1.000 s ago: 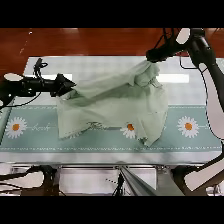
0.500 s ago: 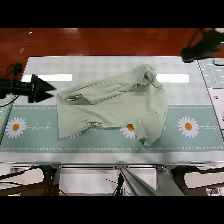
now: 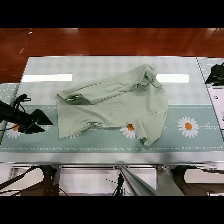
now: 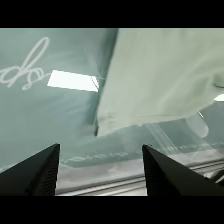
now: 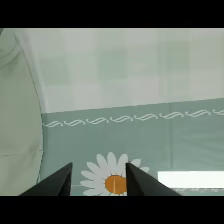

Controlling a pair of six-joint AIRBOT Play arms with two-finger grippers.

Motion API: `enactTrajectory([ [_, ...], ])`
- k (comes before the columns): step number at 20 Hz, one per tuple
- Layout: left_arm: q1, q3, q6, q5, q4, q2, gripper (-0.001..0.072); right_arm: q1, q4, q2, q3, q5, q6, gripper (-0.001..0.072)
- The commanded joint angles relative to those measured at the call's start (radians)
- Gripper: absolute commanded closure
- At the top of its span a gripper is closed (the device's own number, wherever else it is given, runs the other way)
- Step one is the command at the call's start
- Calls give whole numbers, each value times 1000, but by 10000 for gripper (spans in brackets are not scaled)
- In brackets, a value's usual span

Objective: Fold the shirts.

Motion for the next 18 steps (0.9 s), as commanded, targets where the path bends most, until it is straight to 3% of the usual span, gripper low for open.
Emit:
enactTrajectory([
  [1, 2, -90, 85, 72, -58, -33, 106, -21, 72, 5, -85, -27, -14, 290],
  [5, -12, -96, 126, 120, -208, -136, 107, -21, 91, 5, -129, -27, -31, 290],
  [10, -150, -91, 148, 188, -251, -285, 115, -21, 117, 5, -129, -3, -31, 290],
  [12, -172, -51, 108, 183, -206, -300, 283, -21, 118, 12, -129, 14, -31, 290],
  [13, -173, -35, 113, 174, -209, -301, 514, -21, 115, 17, -129, 15, -31, 290],
  [14, -173, -21, 153, 156, -226, -301, 681, -21, 105, 22, -129, 15, -35, 290],
  [18, -173, 36, 195, 77, -250, -293, 683, -53, 66, 22, -187, 18, -24, 286],
])
